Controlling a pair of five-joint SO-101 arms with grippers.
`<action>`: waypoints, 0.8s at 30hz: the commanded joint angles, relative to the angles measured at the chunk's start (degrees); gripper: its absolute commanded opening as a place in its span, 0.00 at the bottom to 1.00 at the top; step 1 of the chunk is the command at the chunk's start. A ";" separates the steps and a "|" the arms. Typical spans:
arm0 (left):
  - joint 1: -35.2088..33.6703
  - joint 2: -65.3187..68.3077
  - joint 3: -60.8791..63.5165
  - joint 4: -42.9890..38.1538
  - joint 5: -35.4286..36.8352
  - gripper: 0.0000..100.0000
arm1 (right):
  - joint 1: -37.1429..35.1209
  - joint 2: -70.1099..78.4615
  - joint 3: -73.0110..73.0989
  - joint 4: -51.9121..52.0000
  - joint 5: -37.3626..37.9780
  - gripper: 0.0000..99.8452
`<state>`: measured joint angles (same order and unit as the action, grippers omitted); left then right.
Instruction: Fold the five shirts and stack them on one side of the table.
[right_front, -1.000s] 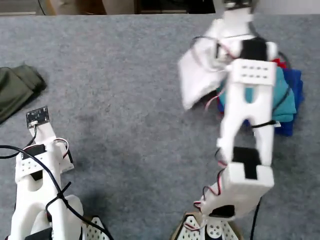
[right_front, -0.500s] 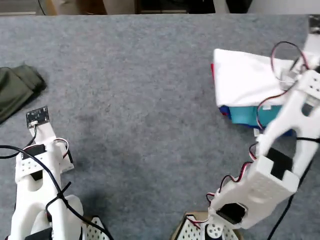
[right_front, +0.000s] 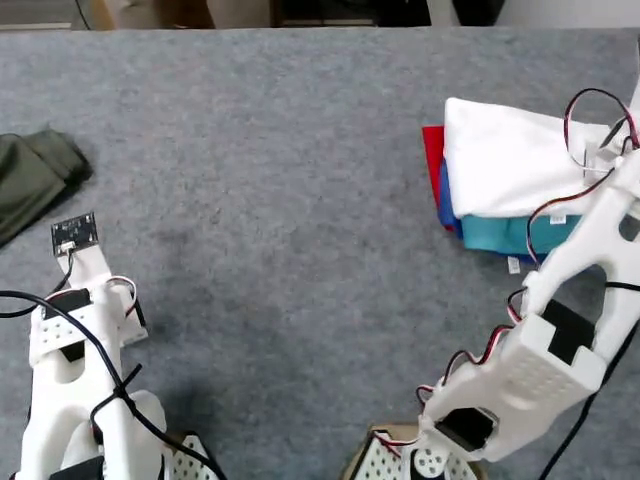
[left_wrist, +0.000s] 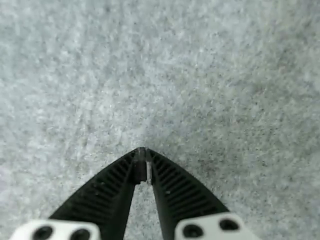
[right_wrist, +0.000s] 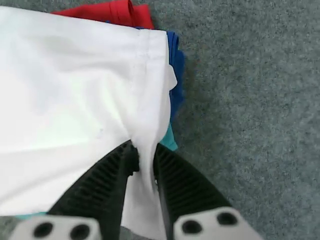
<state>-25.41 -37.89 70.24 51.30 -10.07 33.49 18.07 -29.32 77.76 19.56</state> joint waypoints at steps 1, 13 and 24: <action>-0.53 -1.19 -0.35 -0.35 -0.35 0.02 | 1.01 -0.57 -1.01 2.20 0.79 0.12; -0.18 -1.19 -0.35 -0.26 -0.35 0.02 | -5.49 -1.36 -15.87 13.45 -6.24 0.27; -0.18 -1.19 -0.35 -0.26 -0.35 0.02 | -9.98 26.77 -18.33 -7.38 -9.76 0.04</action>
<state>-25.41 -37.89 70.24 51.30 -10.07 23.30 39.16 -44.00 75.56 10.59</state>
